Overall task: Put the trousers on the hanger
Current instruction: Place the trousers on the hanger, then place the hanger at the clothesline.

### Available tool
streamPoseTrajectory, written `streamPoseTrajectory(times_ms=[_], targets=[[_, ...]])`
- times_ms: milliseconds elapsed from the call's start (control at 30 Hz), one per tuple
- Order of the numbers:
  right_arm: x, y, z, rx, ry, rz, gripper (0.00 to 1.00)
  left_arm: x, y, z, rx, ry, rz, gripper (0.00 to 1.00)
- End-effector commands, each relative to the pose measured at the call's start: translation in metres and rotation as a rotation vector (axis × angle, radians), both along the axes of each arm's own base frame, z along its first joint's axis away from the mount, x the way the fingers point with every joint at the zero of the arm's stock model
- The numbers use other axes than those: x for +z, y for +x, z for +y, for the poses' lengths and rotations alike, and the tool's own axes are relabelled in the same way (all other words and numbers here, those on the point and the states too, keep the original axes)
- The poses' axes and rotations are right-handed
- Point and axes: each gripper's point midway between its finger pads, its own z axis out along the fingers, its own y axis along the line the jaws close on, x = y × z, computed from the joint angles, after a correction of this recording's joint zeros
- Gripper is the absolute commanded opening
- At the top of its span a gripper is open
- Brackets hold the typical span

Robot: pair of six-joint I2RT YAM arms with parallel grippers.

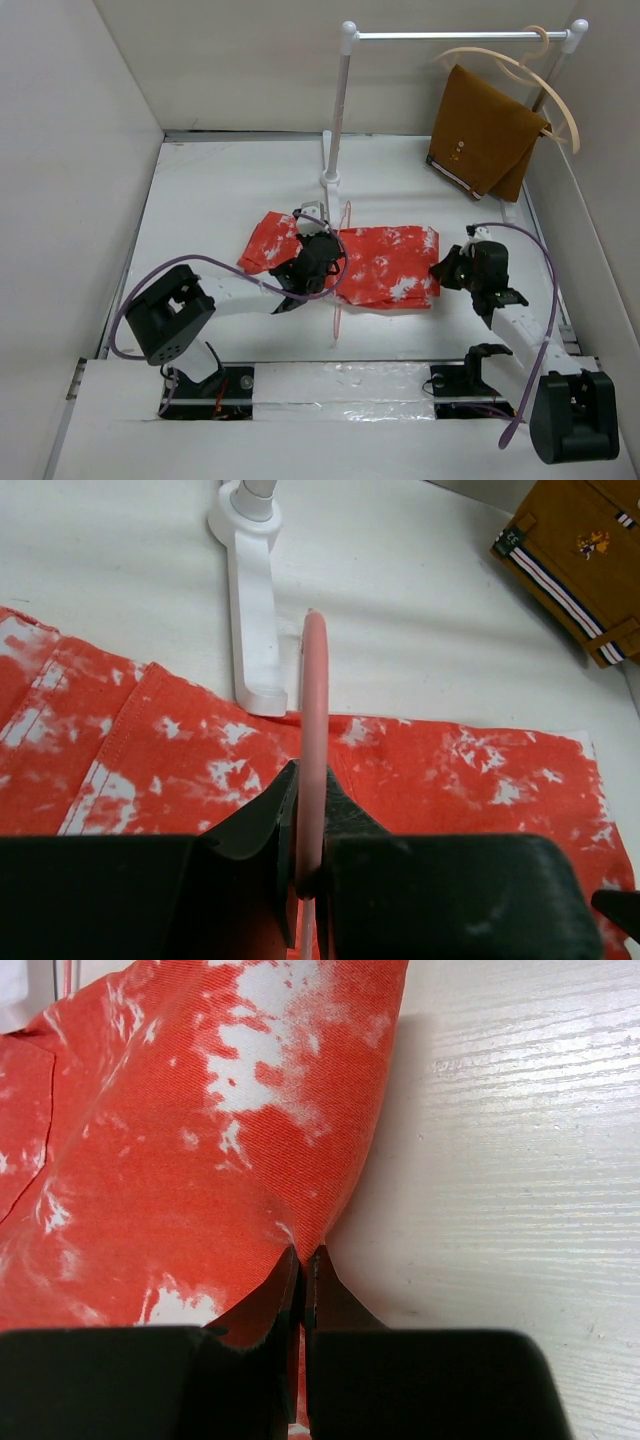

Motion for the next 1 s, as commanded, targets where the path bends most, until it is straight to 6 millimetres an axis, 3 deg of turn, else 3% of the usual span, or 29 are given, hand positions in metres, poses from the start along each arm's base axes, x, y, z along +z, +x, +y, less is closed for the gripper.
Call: streamPoseTrajectory(times_ms=[0,200,233,300,333,367,433,500,533,600,667,700,733,800,833,867,900,933,967], targets=[[0.028,0.016,-0.002,0.006,-0.004,-0.097,0.00,0.054,0.021,-0.020,0.024,-0.113,-0.124,0.00],[0.030,0.014,-0.004,-0.016,-0.003,-0.109,0.00,0.064,0.020,-0.026,0.016,-0.146,-0.147,0.00],[0.030,0.014,-0.004,-0.013,0.000,-0.107,0.05,0.069,0.020,-0.026,0.021,-0.158,-0.160,0.00],[0.035,0.016,-0.003,-0.008,-0.001,-0.118,0.24,0.076,0.018,-0.027,0.022,-0.168,-0.175,0.00],[0.035,0.012,-0.002,0.002,0.002,-0.102,0.45,0.080,0.015,-0.029,0.018,-0.172,-0.182,0.00],[0.038,0.010,-0.001,0.005,0.004,-0.102,0.53,0.087,0.012,-0.032,0.015,-0.178,-0.193,0.00],[0.062,0.011,0.000,0.012,0.006,-0.165,0.67,0.099,0.002,-0.036,0.002,-0.166,-0.204,0.00],[0.079,0.008,0.003,0.025,0.023,-0.200,0.69,0.119,-0.006,-0.034,0.010,-0.184,-0.232,0.00],[0.103,0.007,0.007,0.042,0.037,-0.258,0.70,0.124,-0.009,-0.035,0.003,-0.182,-0.242,0.00],[0.120,0.000,0.022,0.082,0.083,-0.284,0.69,0.139,-0.011,-0.037,-0.013,-0.206,-0.256,0.00],[0.143,-0.008,0.040,0.142,0.146,-0.347,0.52,0.147,-0.014,-0.042,-0.032,-0.204,-0.245,0.00],[0.149,-0.016,0.060,0.193,0.211,-0.343,0.34,0.152,-0.016,-0.040,-0.035,-0.211,-0.247,0.00],[0.154,-0.021,0.072,0.227,0.249,-0.346,0.00,0.154,-0.017,-0.040,-0.039,-0.209,-0.247,0.00],[0.167,-0.030,0.093,0.267,0.335,-0.367,0.00,0.169,-0.017,-0.038,-0.034,-0.225,-0.252,0.00],[0.175,-0.042,0.114,0.336,0.373,-0.381,0.00,0.162,-0.017,-0.036,-0.026,-0.181,-0.223,0.00],[0.188,-0.040,0.118,0.320,0.385,-0.418,0.03,0.176,-0.014,-0.035,-0.005,-0.191,-0.225,0.00],[0.189,-0.041,0.127,0.325,0.387,-0.404,0.13,0.178,-0.017,-0.038,-0.013,-0.183,-0.217,0.00],[0.192,-0.047,0.141,0.344,0.386,-0.403,0.35,0.178,-0.017,-0.038,-0.015,-0.170,-0.209,0.00],[0.195,-0.047,0.149,0.355,0.387,-0.402,0.43,0.180,-0.018,-0.038,-0.022,-0.175,-0.211,0.00]])
